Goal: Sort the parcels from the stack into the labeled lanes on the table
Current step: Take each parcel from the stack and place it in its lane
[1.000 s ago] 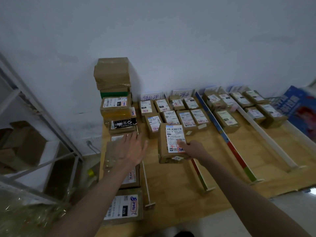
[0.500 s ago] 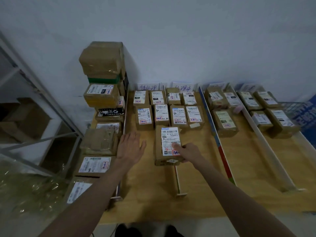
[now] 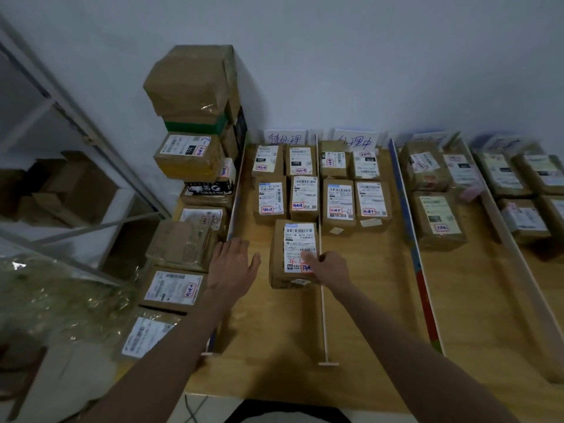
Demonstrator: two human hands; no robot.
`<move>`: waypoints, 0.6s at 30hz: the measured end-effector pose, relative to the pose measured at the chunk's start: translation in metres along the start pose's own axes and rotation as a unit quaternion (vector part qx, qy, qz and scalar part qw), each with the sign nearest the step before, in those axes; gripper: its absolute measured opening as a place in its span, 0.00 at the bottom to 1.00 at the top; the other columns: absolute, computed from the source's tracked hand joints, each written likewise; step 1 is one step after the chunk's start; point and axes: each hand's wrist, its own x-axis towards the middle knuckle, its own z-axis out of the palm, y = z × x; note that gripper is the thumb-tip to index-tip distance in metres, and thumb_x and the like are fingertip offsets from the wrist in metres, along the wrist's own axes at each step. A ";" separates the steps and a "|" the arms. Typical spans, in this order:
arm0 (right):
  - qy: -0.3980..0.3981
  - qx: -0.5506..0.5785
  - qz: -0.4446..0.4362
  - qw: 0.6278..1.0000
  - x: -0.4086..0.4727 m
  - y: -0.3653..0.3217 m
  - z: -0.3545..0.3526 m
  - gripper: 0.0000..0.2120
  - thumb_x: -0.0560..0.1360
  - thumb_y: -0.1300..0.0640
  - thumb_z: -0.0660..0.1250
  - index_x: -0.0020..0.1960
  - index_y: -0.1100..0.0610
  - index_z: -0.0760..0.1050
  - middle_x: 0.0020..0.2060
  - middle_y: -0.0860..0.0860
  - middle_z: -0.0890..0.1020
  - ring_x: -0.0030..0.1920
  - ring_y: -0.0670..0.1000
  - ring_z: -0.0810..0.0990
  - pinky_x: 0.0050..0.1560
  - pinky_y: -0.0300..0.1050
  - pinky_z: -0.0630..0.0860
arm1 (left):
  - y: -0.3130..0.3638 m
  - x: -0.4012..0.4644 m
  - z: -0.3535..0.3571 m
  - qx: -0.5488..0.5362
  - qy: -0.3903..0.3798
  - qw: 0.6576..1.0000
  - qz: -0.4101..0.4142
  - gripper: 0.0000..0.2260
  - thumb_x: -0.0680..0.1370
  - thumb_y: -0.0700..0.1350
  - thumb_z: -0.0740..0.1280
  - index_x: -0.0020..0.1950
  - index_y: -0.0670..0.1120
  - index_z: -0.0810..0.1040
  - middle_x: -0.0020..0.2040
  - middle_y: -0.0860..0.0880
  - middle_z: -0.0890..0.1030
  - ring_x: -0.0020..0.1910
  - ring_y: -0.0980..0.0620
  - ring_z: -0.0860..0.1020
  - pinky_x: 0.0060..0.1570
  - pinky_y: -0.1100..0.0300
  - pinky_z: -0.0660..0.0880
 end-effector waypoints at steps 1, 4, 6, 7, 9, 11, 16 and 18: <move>0.004 -0.005 0.010 1.000 0.007 0.000 0.003 0.21 0.75 0.40 0.69 0.46 0.59 0.82 0.40 0.52 0.86 0.39 0.49 0.85 0.42 0.48 0.84 | -0.002 0.005 0.002 -0.001 -0.006 1.000 0.001 0.21 0.82 0.55 0.58 0.67 0.43 0.74 0.64 0.43 0.76 0.64 0.43 0.74 0.69 0.46 0.66; 0.015 -0.022 0.026 0.999 0.029 0.002 0.009 0.22 0.74 0.38 0.69 0.49 0.59 0.81 0.43 0.52 0.85 0.41 0.48 0.85 0.41 0.45 0.83 | -0.007 0.021 0.009 -0.004 -0.018 1.000 0.009 0.21 0.82 0.55 0.57 0.68 0.43 0.74 0.65 0.44 0.76 0.65 0.44 0.74 0.71 0.46 0.65; 0.023 -0.037 0.042 0.998 0.043 0.006 0.013 0.25 0.72 0.36 0.69 0.52 0.58 0.79 0.46 0.52 0.85 0.42 0.48 0.85 0.42 0.47 0.84 | -0.010 0.032 0.013 -0.004 -0.021 1.000 0.017 0.21 0.82 0.55 0.58 0.67 0.43 0.74 0.64 0.44 0.76 0.64 0.44 0.74 0.71 0.47 0.64; 0.026 -0.040 0.046 0.998 0.049 0.006 0.015 0.25 0.73 0.37 0.69 0.54 0.58 0.79 0.47 0.52 0.85 0.43 0.49 0.85 0.42 0.46 0.83 | -0.011 0.038 0.015 -0.007 -0.022 1.000 0.019 0.20 0.82 0.55 0.58 0.67 0.43 0.75 0.64 0.44 0.77 0.64 0.43 0.74 0.70 0.47 0.65; 0.037 -0.054 0.053 0.996 0.055 0.001 0.016 0.24 0.74 0.39 0.69 0.55 0.60 0.77 0.48 0.53 0.84 0.45 0.50 0.84 0.41 0.45 0.82 | -0.014 0.047 0.020 -0.010 -0.023 0.999 0.027 0.20 0.82 0.55 0.59 0.67 0.44 0.75 0.63 0.44 0.77 0.64 0.44 0.74 0.69 0.48 0.65; 0.034 -0.072 0.056 0.995 0.060 -0.001 0.018 0.23 0.76 0.41 0.68 0.56 0.60 0.76 0.49 0.52 0.82 0.47 0.51 0.84 0.38 0.42 0.79 | -0.016 0.056 0.024 -0.016 -0.023 0.999 0.039 0.20 0.81 0.54 0.60 0.67 0.43 0.75 0.63 0.44 0.77 0.64 0.44 0.74 0.69 0.49 0.65; 0.034 -0.081 0.074 0.993 0.070 0.005 0.030 0.22 0.77 0.41 0.67 0.59 0.59 0.73 0.55 0.54 0.80 0.51 0.53 0.83 0.45 0.45 0.82 | -0.020 0.068 0.028 -0.020 -0.040 0.998 0.049 0.22 0.82 0.55 0.58 0.70 0.45 0.73 0.68 0.45 0.74 0.68 0.46 0.71 0.72 0.49 0.62; 0.042 -0.106 0.078 0.990 0.069 0.003 0.032 0.24 0.77 0.42 0.66 0.62 0.60 0.72 0.57 0.55 0.76 0.55 0.55 0.80 0.53 0.49 0.81 | -0.021 0.070 0.029 -0.022 -0.041 0.998 0.050 0.22 0.82 0.56 0.57 0.71 0.45 0.72 0.69 0.45 0.73 0.69 0.46 0.71 0.73 0.50 0.61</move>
